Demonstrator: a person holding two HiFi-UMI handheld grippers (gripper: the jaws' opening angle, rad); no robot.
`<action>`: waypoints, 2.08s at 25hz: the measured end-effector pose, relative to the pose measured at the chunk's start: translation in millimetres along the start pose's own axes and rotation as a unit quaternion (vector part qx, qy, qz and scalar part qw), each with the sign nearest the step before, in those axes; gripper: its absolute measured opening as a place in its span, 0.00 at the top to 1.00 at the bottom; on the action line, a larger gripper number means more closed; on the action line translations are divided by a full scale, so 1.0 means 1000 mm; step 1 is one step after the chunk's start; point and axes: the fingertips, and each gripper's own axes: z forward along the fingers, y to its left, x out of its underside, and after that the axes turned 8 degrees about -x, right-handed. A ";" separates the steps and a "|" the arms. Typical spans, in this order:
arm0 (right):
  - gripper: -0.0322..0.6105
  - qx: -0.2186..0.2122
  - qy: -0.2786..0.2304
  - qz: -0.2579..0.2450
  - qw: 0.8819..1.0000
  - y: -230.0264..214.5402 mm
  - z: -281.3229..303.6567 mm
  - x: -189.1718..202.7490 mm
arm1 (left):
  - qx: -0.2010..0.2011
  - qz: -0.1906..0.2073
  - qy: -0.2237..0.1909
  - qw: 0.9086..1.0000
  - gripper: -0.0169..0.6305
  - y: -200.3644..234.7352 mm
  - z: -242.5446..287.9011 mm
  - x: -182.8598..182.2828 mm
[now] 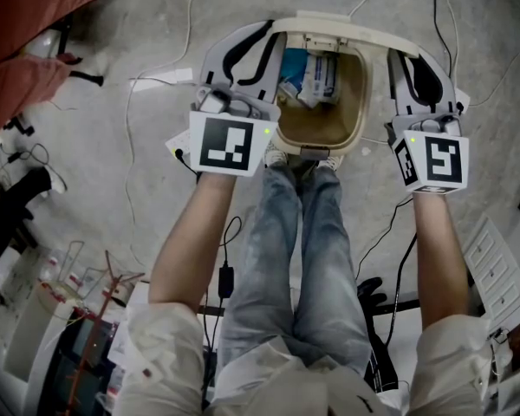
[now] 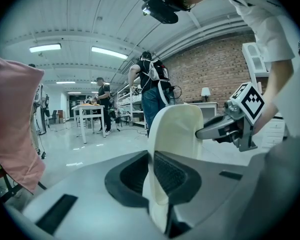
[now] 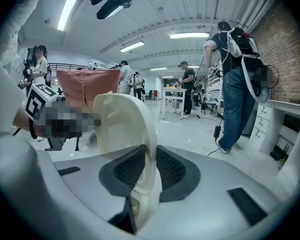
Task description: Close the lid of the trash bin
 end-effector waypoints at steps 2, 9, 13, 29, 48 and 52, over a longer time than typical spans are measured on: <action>0.82 0.001 0.000 0.000 1.000 0.001 -0.002 0.001 | 0.002 0.003 -0.001 1.000 0.90 -0.001 -0.002 0.000; 0.82 -0.013 0.011 -0.015 1.000 0.012 -0.012 0.006 | 0.042 0.046 0.003 0.998 0.89 -0.009 -0.014 0.003; 0.83 -0.023 0.019 -0.029 0.999 0.020 -0.020 0.012 | 0.077 0.095 0.020 0.992 0.89 -0.017 -0.026 0.010; 0.82 -0.033 0.039 -0.055 0.997 0.038 -0.035 0.025 | 0.106 0.118 0.035 0.987 0.88 -0.033 -0.051 0.024; 0.80 -0.052 0.065 -0.094 0.992 0.057 -0.046 0.050 | 0.171 0.194 0.058 0.964 0.85 -0.055 -0.079 0.052; 0.79 -0.060 0.079 -0.105 0.990 0.062 -0.051 0.058 | 0.182 0.205 0.062 0.960 0.84 -0.059 -0.083 0.056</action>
